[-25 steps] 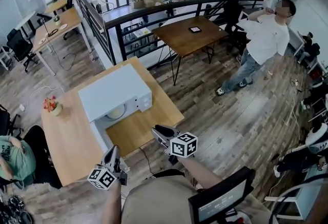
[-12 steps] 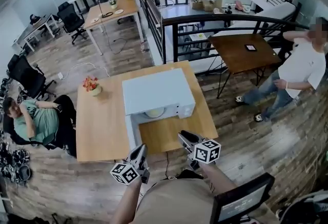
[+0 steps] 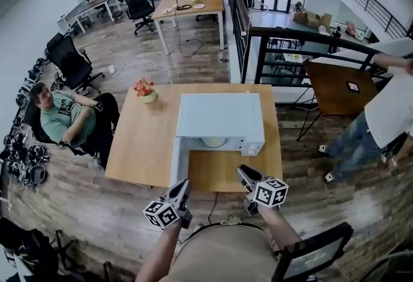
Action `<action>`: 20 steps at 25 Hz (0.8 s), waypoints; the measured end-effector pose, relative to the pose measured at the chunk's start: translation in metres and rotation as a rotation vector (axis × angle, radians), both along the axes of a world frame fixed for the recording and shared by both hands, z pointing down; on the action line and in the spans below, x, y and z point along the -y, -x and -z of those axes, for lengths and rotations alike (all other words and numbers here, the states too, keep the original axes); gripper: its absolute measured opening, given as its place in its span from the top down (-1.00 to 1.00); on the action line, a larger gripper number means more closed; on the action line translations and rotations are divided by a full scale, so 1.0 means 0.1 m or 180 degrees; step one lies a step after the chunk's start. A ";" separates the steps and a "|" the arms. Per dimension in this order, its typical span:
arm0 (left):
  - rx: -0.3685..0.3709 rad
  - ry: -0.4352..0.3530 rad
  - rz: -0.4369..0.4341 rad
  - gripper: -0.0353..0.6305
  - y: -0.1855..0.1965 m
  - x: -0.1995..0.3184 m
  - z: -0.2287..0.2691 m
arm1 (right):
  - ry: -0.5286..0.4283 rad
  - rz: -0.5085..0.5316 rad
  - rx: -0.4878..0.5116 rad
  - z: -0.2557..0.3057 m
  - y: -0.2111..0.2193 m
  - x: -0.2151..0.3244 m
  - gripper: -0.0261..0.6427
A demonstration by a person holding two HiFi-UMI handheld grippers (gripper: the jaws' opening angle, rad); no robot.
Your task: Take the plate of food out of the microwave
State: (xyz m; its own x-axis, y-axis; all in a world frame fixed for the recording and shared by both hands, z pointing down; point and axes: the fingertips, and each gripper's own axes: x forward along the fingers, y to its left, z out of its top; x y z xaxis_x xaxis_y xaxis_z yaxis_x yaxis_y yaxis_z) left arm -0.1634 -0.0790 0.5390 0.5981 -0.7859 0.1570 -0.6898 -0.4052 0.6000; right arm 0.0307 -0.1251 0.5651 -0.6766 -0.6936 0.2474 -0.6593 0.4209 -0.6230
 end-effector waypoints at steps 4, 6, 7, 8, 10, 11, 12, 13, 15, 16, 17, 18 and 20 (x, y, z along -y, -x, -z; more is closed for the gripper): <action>0.0004 0.0028 0.0120 0.88 -0.14 -0.06 -0.07 | 0.0000 0.0080 0.0066 -0.02 -0.15 0.00 0.66; 0.0000 0.0031 0.0155 0.88 -0.21 -0.06 -0.09 | -0.0009 0.0116 0.0087 -0.03 -0.21 0.00 0.66; -0.0003 0.0028 0.0172 0.88 -0.25 -0.06 -0.10 | -0.0003 0.0131 0.0105 -0.04 -0.24 0.00 0.66; -0.0003 0.0022 0.0188 0.88 -0.28 -0.05 -0.10 | 0.0009 0.0144 0.0128 -0.05 -0.26 -0.01 0.66; -0.0004 0.0007 0.0213 0.88 -0.35 -0.05 -0.10 | 0.0033 0.0163 0.0163 -0.08 -0.31 -0.02 0.66; -0.0006 0.0006 0.0221 0.88 -0.38 -0.05 -0.09 | 0.0046 0.0171 0.0172 -0.10 -0.33 -0.02 0.66; -0.0007 0.0009 0.0223 0.88 -0.41 -0.05 -0.10 | 0.0064 0.0176 0.0176 -0.12 -0.34 -0.03 0.66; -0.0007 0.0015 0.0219 0.88 -0.44 -0.06 -0.10 | 0.0086 0.0180 0.0178 -0.14 -0.35 -0.04 0.66; -0.0006 0.0026 0.0200 0.88 -0.48 -0.07 -0.12 | 0.0128 0.0187 0.0180 -0.18 -0.37 -0.07 0.67; -0.0005 0.0033 0.0194 0.88 -0.48 -0.07 -0.13 | 0.0134 0.0190 0.0176 -0.19 -0.36 -0.08 0.67; -0.0004 0.0043 0.0191 0.88 -0.47 -0.05 -0.14 | 0.0131 0.0189 0.0168 -0.19 -0.36 -0.08 0.66; -0.0004 0.0056 0.0185 0.88 -0.46 -0.03 -0.14 | 0.0126 0.0179 0.0156 -0.19 -0.36 -0.07 0.66; -0.0030 0.0073 0.0151 0.88 -0.44 0.02 -0.17 | 0.0126 0.0126 0.0137 -0.21 -0.37 -0.03 0.66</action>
